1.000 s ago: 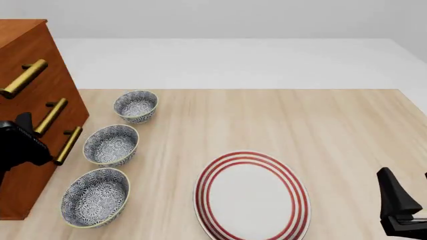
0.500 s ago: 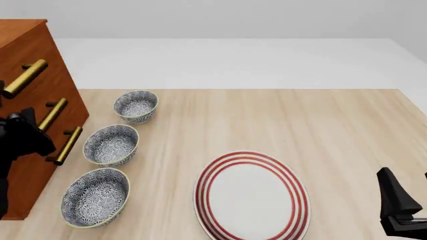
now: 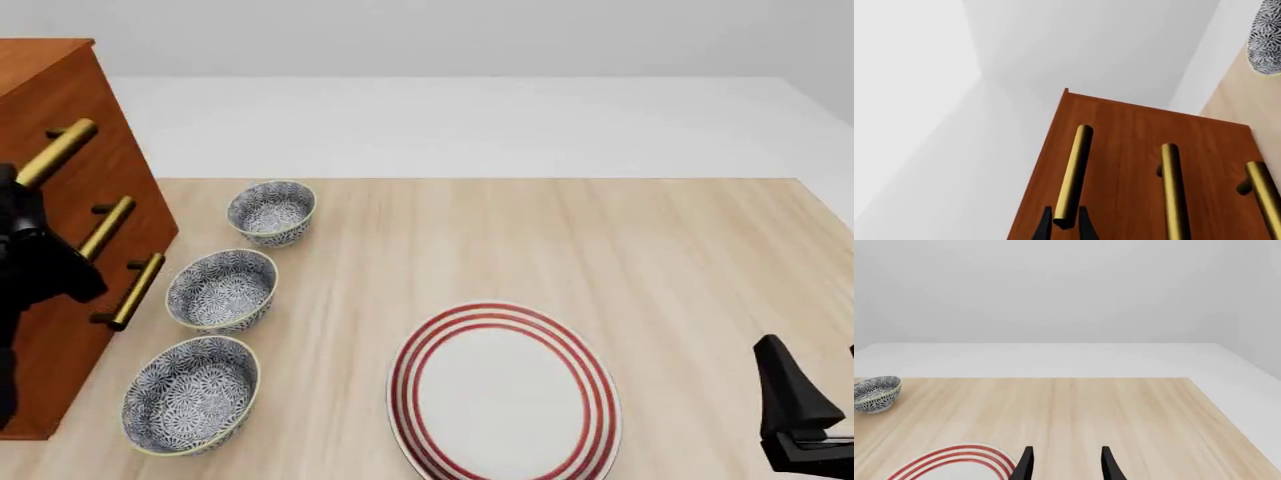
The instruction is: Open the top drawer of the cabinet.
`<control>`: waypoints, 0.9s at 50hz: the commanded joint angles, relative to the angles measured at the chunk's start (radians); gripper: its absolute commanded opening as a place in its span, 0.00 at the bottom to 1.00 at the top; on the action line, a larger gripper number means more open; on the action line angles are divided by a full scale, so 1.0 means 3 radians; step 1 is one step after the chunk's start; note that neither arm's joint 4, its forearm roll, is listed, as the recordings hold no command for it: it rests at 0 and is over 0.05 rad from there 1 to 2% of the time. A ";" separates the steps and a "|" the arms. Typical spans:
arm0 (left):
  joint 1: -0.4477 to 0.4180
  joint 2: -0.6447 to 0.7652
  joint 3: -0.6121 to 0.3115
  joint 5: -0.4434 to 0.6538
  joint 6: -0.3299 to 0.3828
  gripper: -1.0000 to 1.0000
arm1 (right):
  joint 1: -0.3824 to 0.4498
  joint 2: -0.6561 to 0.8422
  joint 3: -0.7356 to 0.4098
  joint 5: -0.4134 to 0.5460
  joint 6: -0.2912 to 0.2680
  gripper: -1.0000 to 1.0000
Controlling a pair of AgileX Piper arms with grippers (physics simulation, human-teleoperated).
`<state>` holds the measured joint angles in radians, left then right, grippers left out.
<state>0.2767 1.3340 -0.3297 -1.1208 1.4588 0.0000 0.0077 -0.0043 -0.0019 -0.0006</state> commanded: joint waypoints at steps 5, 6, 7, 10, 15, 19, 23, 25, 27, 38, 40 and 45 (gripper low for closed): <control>-0.0108 0.0156 0.0049 -0.0040 0.0142 0.00 | 0.0000 0.0000 0.0000 0.0000 0.0000 1.00; -0.0116 0.0168 0.0045 -0.0048 0.0158 0.00 | 0.0000 0.0000 0.0000 0.0000 0.0000 1.00; -0.0120 0.0177 0.0044 -0.0055 0.0167 0.00 | 0.0000 0.0000 0.0000 0.0000 -0.0001 1.00; -0.0134 0.0202 0.0034 -0.0062 0.0185 0.00 | 0.0000 0.0000 0.0000 0.0000 0.0000 1.00; -0.0175 0.0249 0.0024 -0.0082 0.0229 0.00 | 0.0000 0.0000 0.0000 0.0000 -0.0001 1.00; -0.0202 0.0260 0.0019 -0.0075 0.0252 0.00 | 0.0000 0.0000 0.0000 0.0000 0.0000 1.00; -0.0230 0.0263 0.0015 -0.0073 0.0271 0.00 | 0.0000 0.0000 0.0000 0.0000 0.0000 1.00; -0.0249 0.0266 0.0017 -0.0069 0.0283 0.00 | 0.0000 -0.0001 0.0000 0.0000 0.0000 1.00; -0.0264 0.0273 0.0015 -0.0082 0.0300 0.00 | -0.0001 0.0000 0.0000 0.0000 0.0001 1.00; -0.0352 0.0234 0.0031 -0.0051 0.0323 0.00 | 0.0000 0.0000 0.0000 0.0000 -0.0001 1.00; -0.0378 0.0253 0.0040 -0.0068 0.0334 0.00 | 0.0000 0.0000 0.0000 0.0000 0.0000 1.00; -0.0412 0.0246 0.0038 -0.0060 0.0354 0.00 | 0.0000 0.0000 0.0000 0.0000 0.0000 1.00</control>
<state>0.2200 1.3596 -0.3083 -1.1950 1.5441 -0.0001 0.0077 -0.0043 -0.0019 -0.0006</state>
